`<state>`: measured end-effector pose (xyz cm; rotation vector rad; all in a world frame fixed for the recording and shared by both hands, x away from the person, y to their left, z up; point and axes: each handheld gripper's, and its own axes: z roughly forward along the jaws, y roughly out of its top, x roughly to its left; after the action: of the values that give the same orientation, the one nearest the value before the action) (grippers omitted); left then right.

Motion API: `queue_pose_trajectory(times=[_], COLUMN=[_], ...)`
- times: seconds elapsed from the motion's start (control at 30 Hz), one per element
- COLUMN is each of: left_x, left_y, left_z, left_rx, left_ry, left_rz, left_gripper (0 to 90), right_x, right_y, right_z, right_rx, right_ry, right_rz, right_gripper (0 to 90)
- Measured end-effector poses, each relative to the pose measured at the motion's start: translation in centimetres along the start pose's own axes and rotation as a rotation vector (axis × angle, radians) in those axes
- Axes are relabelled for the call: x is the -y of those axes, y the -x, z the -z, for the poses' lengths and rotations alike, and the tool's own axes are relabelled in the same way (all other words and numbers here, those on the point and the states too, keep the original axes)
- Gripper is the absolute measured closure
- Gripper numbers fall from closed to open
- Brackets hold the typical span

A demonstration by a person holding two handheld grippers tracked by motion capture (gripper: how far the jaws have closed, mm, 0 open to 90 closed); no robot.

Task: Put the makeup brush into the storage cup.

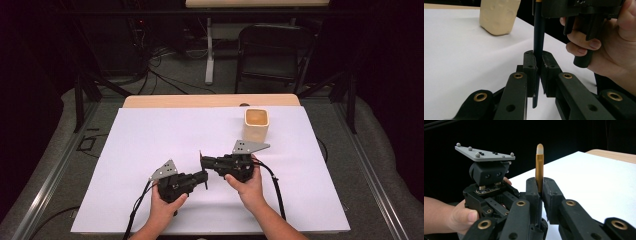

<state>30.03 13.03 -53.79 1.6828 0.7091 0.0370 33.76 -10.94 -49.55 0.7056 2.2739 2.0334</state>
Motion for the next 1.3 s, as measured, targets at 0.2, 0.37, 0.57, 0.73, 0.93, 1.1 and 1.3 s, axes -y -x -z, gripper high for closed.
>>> queue_pose_trajectory(times=[0.2,0.37,0.57,0.73,0.93,1.1,1.3], left_x=[0.0,-0.1,-0.1,-0.2,-0.3,-0.3,-0.2], left_y=[0.1,0.4,0.7,1.0,1.2,1.1,1.4], left_z=[0.1,0.2,0.1,0.1,0.2,0.2,0.1], left_rx=[-0.018,-0.050,-0.077,-0.119,-0.139,-0.134,-0.164], left_ry=[-0.007,-0.020,-0.045,-0.060,-0.067,-0.073,-0.083], left_rz=[-0.026,-0.070,-0.114,-0.148,-0.168,-0.174,-0.188], left_gripper=[83.1,83.1,83.1,83.1,83.1,83.2,83.2], right_x=[0.0,0.1,0.0,0.0,0.0,-0.1,-0.1], right_y=[0.0,0.0,0.0,0.0,-0.1,-0.2,-0.3], right_z=[0.0,-0.1,0.0,0.0,0.0,0.1,0.1], right_rx=[0.002,-0.009,-0.009,-0.010,-0.014,-0.010,-0.010], right_ry=[-0.011,-0.013,-0.007,-0.011,-0.015,-0.015,-0.007], right_rz=[-0.010,-0.016,-0.020,-0.024,-0.022,-0.021,-0.020], right_gripper=[70.7,66.6,66.6,69.0,71.7,72.8,74.1])
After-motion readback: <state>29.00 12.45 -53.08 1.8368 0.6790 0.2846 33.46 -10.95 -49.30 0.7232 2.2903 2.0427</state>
